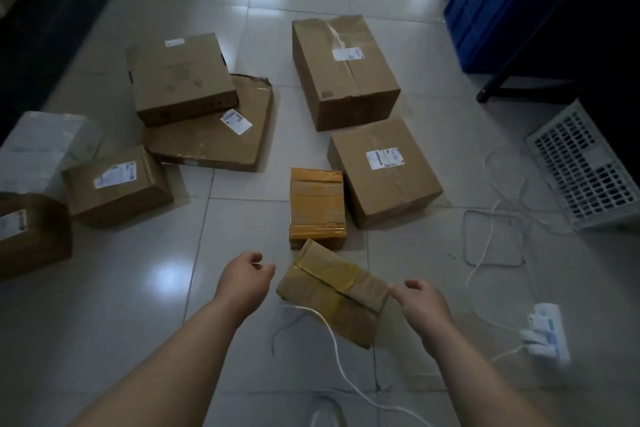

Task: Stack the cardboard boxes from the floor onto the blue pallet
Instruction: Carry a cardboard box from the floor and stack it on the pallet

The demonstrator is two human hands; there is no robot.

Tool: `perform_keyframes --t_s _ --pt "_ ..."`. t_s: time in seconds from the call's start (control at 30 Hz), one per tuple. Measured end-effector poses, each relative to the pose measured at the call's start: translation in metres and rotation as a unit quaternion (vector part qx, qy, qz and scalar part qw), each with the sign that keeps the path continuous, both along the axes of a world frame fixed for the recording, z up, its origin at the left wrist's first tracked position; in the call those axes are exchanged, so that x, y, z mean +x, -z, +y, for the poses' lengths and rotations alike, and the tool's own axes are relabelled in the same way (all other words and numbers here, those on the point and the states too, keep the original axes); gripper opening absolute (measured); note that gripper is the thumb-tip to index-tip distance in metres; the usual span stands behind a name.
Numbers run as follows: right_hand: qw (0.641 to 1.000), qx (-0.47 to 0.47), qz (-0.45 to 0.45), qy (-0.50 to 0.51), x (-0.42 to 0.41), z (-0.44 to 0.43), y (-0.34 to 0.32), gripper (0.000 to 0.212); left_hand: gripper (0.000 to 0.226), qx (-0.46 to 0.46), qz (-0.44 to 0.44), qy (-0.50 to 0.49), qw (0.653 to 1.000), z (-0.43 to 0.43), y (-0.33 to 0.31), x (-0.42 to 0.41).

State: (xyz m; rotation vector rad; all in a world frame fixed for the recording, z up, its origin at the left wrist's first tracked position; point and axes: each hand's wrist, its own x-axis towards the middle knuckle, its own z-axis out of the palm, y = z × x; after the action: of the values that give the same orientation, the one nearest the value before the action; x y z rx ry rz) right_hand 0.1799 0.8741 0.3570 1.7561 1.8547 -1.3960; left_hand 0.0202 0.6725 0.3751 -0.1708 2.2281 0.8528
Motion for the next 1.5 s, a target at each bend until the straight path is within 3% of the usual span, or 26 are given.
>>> perform_keyframes --t_s 0.43,0.6,0.73,1.03,1.17,1.27,1.5 --pt "0.994 -0.056 -0.056 0.077 0.004 0.044 0.233 0.068 0.063 -0.048 -0.029 0.028 0.998 0.057 0.236 -0.009" --pt "0.985 -0.113 -0.059 0.115 0.004 0.048 0.291 0.066 0.064 -0.067 -0.030 0.046 0.996 0.067 0.285 -0.014" --pt "0.972 -0.157 -0.021 0.171 0.000 0.046 0.310 0.070 0.048 -0.035 -0.039 0.045 0.998 0.074 0.300 -0.011" --pt "0.987 -0.104 0.005 0.121 -0.045 0.038 0.252 0.059 0.056 -0.018 0.005 -0.066 0.998 0.037 0.249 -0.018" --pt "0.992 -0.100 0.019 0.075 -0.080 0.017 0.198 0.062 0.052 -0.010 0.043 -0.123 0.991 0.000 0.198 -0.032" --pt "0.992 -0.115 0.034 0.041 -0.110 -0.005 0.154 0.050 0.049 0.005 0.067 -0.169 0.983 -0.033 0.157 -0.044" --pt "0.988 -0.117 0.078 -0.070 -0.188 -0.102 0.043 0.045 0.046 0.031 0.126 -0.295 0.947 -0.153 0.043 -0.056"
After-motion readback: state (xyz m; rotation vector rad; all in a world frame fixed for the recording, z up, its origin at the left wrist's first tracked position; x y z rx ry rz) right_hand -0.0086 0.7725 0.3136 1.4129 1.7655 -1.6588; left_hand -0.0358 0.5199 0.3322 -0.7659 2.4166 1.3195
